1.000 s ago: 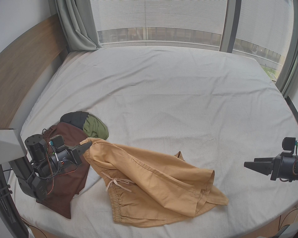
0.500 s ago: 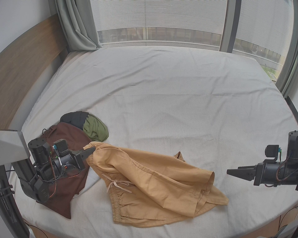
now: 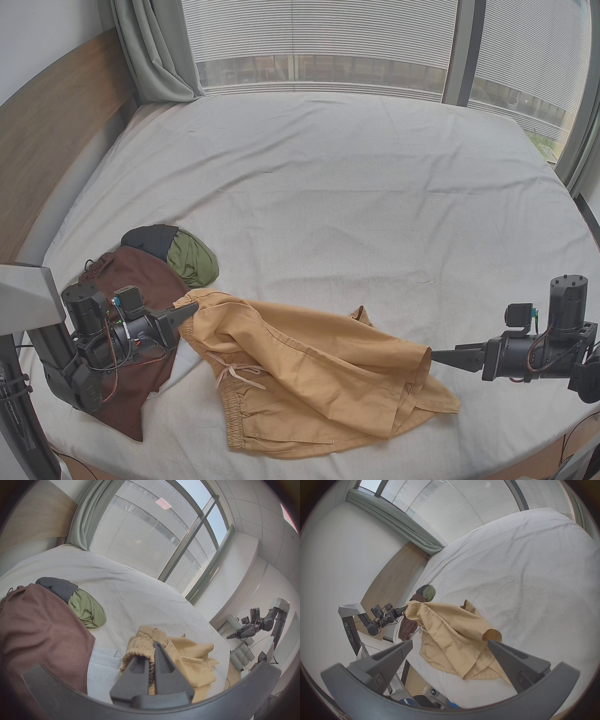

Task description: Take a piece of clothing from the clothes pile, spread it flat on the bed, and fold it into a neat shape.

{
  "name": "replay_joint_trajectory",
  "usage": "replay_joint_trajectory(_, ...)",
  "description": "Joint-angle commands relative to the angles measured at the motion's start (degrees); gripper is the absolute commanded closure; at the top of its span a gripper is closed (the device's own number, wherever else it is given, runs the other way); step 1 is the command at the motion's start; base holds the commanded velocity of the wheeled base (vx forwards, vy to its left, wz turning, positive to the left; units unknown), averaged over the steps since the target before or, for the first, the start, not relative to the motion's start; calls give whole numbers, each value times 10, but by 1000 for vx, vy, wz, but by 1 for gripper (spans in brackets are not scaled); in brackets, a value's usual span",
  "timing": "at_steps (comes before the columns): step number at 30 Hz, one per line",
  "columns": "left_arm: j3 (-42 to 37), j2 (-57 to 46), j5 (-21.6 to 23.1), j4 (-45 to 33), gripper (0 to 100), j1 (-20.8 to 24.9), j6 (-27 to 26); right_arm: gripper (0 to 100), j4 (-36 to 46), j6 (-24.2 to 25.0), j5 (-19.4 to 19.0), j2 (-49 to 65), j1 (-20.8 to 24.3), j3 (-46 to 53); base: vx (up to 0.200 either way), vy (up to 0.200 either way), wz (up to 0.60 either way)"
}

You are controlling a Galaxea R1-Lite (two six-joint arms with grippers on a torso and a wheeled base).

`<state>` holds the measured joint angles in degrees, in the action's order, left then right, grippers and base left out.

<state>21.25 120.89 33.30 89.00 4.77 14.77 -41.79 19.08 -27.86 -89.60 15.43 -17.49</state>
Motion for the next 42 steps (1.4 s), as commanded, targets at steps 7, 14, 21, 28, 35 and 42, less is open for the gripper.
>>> replay_joint_trajectory(7, 1, 2, 0, 0, 100, 0, 0, 0, -103, 6, 2, -129, 24, 38, 0, 0, 0)
replay_joint_trajectory(14, 2, 3, 0, 0, 100, -2, 0, 0, -201, 30, 3, -211, 31, 57, 0, 0, 0)
replay_joint_trajectory(21, 2, 3, 0, 0, 100, -4, 0, 0, -255, 42, 3, -271, 35, 62, 0, 0, 0)
replay_joint_trajectory(28, 3, 3, 0, 0, 100, -5, 0, 0, -328, 57, 3, -334, 35, 68, 0, 0, 0)
replay_joint_trajectory(35, 3, 3, 0, 0, 100, -6, 0, 0, -423, 89, 3, -401, 45, 75, 0, 0, 0)
replay_joint_trajectory(42, 4, 1, 0, 0, 100, -7, 1, 0, -466, 112, 5, -443, 53, 76, 0, 0, 0)
